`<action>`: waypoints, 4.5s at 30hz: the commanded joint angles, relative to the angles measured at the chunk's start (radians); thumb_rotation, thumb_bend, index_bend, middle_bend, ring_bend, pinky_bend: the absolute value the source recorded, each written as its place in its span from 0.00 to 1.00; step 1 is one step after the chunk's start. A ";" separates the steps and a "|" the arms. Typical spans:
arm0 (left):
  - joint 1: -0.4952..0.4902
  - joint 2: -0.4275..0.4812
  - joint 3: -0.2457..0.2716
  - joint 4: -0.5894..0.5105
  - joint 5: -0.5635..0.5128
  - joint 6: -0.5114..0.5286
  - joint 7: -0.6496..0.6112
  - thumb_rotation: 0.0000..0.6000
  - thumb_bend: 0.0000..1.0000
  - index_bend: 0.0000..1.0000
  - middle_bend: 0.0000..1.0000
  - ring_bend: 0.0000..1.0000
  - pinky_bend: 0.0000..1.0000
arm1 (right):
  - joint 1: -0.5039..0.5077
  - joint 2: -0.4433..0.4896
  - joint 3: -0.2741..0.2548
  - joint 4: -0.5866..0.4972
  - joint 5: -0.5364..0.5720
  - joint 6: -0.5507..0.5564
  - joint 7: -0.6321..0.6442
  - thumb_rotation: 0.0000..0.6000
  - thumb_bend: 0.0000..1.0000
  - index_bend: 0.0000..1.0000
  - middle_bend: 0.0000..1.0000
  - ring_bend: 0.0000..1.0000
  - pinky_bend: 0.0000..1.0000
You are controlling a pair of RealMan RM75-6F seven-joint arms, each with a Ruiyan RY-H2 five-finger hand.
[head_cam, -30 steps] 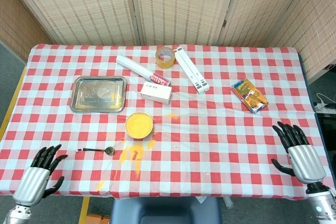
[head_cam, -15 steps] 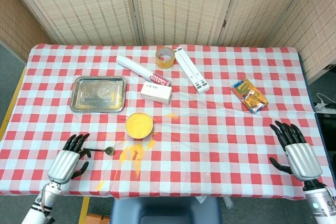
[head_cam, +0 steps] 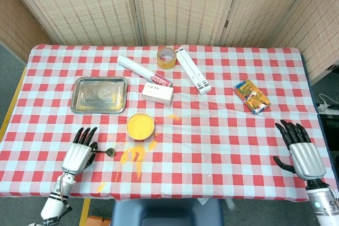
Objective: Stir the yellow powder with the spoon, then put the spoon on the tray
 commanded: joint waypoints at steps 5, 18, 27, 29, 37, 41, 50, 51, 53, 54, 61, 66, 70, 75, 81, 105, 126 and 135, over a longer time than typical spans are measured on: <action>-0.021 -0.057 0.010 0.064 0.018 0.016 0.035 1.00 0.44 0.49 0.00 0.00 0.00 | 0.000 0.001 0.001 0.001 0.002 0.001 0.002 1.00 0.18 0.00 0.00 0.00 0.00; -0.038 -0.093 0.016 0.132 -0.007 -0.012 0.071 1.00 0.44 0.51 0.00 0.00 0.00 | -0.003 0.003 0.001 -0.001 0.002 0.007 0.001 1.00 0.18 0.00 0.00 0.00 0.00; -0.042 -0.095 0.021 0.143 -0.018 -0.018 0.070 1.00 0.44 0.51 0.00 0.00 0.00 | -0.002 0.000 0.001 -0.002 0.004 0.004 -0.007 1.00 0.18 0.00 0.00 0.00 0.00; -0.042 -0.096 0.023 0.143 -0.021 -0.021 0.073 1.00 0.44 0.52 0.00 0.00 0.00 | -0.003 0.000 0.001 -0.003 0.003 0.006 -0.007 1.00 0.18 0.00 0.00 0.00 0.00; -0.045 -0.094 0.030 0.130 -0.023 -0.018 0.083 1.00 0.44 0.52 0.00 0.00 0.00 | -0.002 0.001 0.001 -0.003 0.002 0.005 -0.005 1.00 0.18 0.00 0.00 0.00 0.00; -0.047 -0.094 0.028 0.127 -0.030 -0.022 0.089 1.00 0.44 0.53 0.00 0.00 0.00 | -0.003 0.001 0.001 -0.003 0.000 0.007 -0.003 1.00 0.18 0.00 0.00 0.00 0.00; -0.049 -0.092 0.026 0.135 -0.041 -0.025 0.081 1.00 0.44 0.56 0.00 0.00 0.00 | -0.004 0.001 0.000 -0.004 -0.003 0.010 -0.003 1.00 0.18 0.00 0.00 0.00 0.00; -0.049 -0.091 0.025 0.136 -0.040 -0.022 0.078 1.00 0.44 0.57 0.00 0.00 0.00 | -0.004 0.001 0.000 -0.004 -0.003 0.010 -0.003 1.00 0.18 0.00 0.00 0.00 0.00; -0.046 -0.088 0.024 0.132 -0.036 -0.006 0.073 1.00 0.44 0.59 0.00 0.00 0.00 | -0.004 0.001 -0.001 -0.004 -0.004 0.010 -0.002 1.00 0.18 0.00 0.00 0.00 0.00; -0.044 -0.085 0.024 0.129 -0.032 0.004 0.071 1.00 0.44 0.60 0.00 0.00 0.00 | -0.004 0.000 -0.001 -0.004 -0.004 0.010 -0.002 1.00 0.18 0.00 0.00 0.00 0.00; -0.030 -0.040 0.009 0.067 -0.023 0.070 0.081 1.00 0.44 0.65 0.04 0.00 0.00 | -0.003 0.001 -0.003 -0.006 -0.011 0.011 0.002 1.00 0.18 0.00 0.00 0.00 0.00; -0.030 0.010 -0.024 -0.021 -0.026 0.111 0.099 1.00 0.44 0.66 0.05 0.00 0.00 | -0.003 0.004 -0.006 -0.008 -0.017 0.011 0.008 1.00 0.18 0.00 0.00 0.00 0.00; -0.056 0.049 -0.061 -0.126 -0.019 0.125 0.161 1.00 0.44 0.66 0.06 0.00 0.00 | 0.000 0.005 -0.009 -0.009 -0.023 0.007 0.013 1.00 0.18 0.00 0.00 0.00 0.00; -0.110 0.050 -0.112 -0.218 -0.036 0.092 0.246 1.00 0.44 0.66 0.07 0.00 0.00 | 0.003 0.004 -0.010 -0.005 -0.024 0.001 0.014 1.00 0.18 0.00 0.00 0.00 0.00; -0.194 -0.012 -0.181 -0.228 -0.140 -0.008 0.383 1.00 0.44 0.65 0.07 0.00 0.00 | 0.010 0.002 0.000 0.004 0.001 -0.015 0.021 1.00 0.17 0.00 0.00 0.00 0.00; -0.330 -0.236 -0.208 -0.060 -0.346 -0.053 0.674 1.00 0.45 0.55 0.10 0.00 0.00 | 0.025 -0.004 0.012 0.020 0.042 -0.050 0.022 1.00 0.18 0.00 0.00 0.00 0.00; -0.335 -0.241 -0.146 -0.131 -0.309 0.049 0.736 1.00 0.46 0.29 0.04 0.00 0.00 | 0.018 0.007 0.003 0.015 0.020 -0.031 0.041 1.00 0.18 0.00 0.00 0.00 0.00; -0.239 -0.117 -0.051 -0.133 -0.196 0.145 0.581 1.00 0.46 0.39 0.05 0.00 0.00 | 0.010 0.015 -0.008 0.003 -0.007 -0.013 0.049 1.00 0.18 0.00 0.00 0.00 0.00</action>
